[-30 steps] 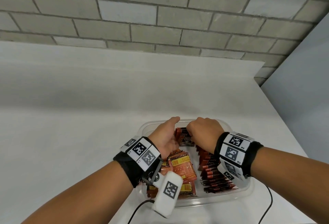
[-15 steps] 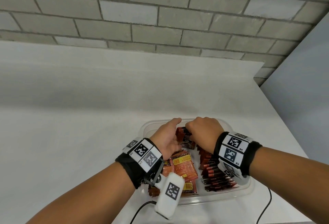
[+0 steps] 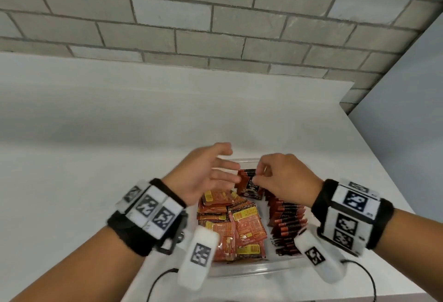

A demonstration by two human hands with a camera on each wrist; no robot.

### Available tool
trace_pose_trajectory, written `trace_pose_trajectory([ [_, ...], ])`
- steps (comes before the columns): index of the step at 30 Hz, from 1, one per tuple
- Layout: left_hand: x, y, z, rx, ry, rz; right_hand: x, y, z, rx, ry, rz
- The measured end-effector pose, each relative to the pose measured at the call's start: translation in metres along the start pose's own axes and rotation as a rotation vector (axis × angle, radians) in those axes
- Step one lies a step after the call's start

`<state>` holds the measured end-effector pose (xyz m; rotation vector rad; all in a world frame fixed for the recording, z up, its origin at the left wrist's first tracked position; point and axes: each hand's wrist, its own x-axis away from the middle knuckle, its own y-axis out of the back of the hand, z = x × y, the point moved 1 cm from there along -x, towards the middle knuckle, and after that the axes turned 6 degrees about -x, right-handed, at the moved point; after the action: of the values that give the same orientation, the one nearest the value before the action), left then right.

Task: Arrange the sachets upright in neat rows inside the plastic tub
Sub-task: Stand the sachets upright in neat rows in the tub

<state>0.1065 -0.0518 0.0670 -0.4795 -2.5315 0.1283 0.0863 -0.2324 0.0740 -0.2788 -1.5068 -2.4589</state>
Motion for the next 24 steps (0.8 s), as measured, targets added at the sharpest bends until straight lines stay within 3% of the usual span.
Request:
trace_pose_trajectory([
  [3,0.008,0.042,-0.013,-0.136,-0.088,-0.114,0.012,-0.012,0.002,-0.068,-0.081,0.173],
  [7,0.0,0.079,0.001,-0.284,-0.071,-0.305,0.01,-0.035,0.005,-0.025,-0.146,0.27],
  [13,-0.009,0.077,0.034,-0.365,0.033,-0.158,-0.001,-0.055,0.018,0.044,-0.2,0.348],
  [24,-0.016,0.081,0.041,-0.305,-0.006,-0.13,-0.008,-0.052,0.025,0.068,-0.262,0.414],
])
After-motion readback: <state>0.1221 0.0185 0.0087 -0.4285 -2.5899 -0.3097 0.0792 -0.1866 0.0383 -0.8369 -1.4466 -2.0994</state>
